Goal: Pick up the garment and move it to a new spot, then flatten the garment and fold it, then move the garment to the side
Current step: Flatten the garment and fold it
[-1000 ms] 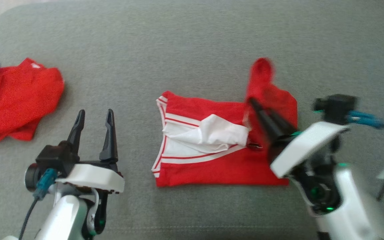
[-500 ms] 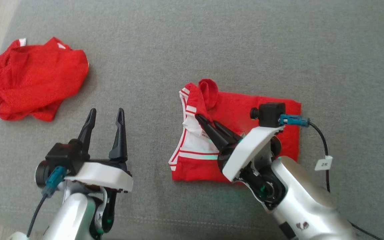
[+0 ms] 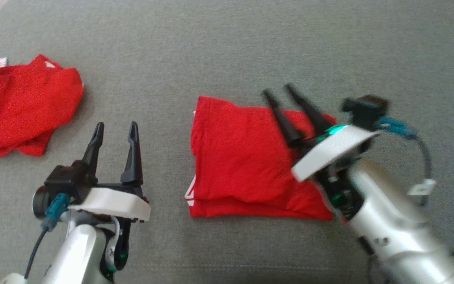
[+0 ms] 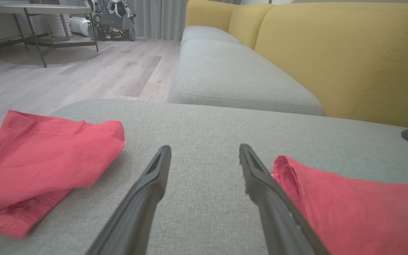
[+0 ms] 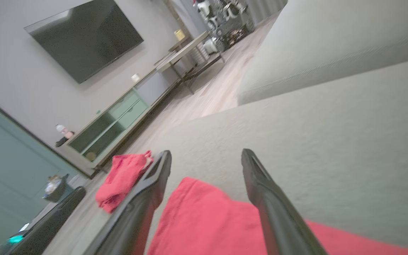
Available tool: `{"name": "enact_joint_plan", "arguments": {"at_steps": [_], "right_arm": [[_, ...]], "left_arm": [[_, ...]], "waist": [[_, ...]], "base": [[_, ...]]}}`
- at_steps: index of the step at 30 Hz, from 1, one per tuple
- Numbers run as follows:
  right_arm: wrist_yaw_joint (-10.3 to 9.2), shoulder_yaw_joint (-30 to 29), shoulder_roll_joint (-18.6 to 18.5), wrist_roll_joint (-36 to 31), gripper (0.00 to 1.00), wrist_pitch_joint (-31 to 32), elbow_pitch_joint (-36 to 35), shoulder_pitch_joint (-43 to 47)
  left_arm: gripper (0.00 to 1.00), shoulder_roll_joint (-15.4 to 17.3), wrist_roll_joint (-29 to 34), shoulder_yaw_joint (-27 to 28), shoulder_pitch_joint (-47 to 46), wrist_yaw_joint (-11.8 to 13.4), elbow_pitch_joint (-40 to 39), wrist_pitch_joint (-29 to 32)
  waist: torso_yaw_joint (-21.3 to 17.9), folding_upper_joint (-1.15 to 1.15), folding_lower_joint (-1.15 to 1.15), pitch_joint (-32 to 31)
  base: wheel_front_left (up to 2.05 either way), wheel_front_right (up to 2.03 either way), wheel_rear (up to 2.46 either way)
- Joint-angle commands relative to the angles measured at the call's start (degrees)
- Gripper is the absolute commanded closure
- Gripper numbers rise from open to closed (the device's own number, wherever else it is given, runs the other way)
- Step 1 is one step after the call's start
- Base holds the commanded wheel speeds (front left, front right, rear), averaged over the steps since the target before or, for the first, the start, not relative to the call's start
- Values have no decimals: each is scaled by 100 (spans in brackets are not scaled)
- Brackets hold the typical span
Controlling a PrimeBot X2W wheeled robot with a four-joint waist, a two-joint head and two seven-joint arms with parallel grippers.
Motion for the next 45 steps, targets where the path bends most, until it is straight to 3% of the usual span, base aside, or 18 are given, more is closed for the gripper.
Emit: {"name": "enact_joint_plan", "arguments": {"at_steps": [1,6,11,19,23,30,45], "right_arm": [[-5,-136,-114,-144,0,-169,-235,11],[-5,-896,-622,-738,0,-471,-397,319],[-5,-1861,-889,-1408,0,-431,-779,921],[-5,-3016,-680,-2419,0,26,-1887,1957],[-5,-3244,-424,-2866,0,353,-2529,2474],[-5,-3373,-216,-3152,0,595,-2966,2923],[-5,-3560,1,-3525,0,934,-3325,3511]], "left_arm": [[0,102,70,278,-133,24,-172,-69],[0,152,97,349,-46,44,-193,-69],[0,213,101,407,103,96,-244,-69],[0,321,105,478,362,211,-393,-64],[0,407,68,548,594,266,-504,-57],[0,531,65,570,865,298,-591,-27],[0,671,92,468,1282,410,-798,199]], "waist": [[-93,0,0,-48],[-279,0,0,-142],[-426,0,0,-245],[-517,0,0,-521],[-511,0,0,-757],[-517,0,0,-1012],[-522,0,0,-1365]], "base": [[0,0,0],[0,0,0],[0,0,0],[0,0,0],[0,0,0],[0,0,0],[0,0,0]]}}
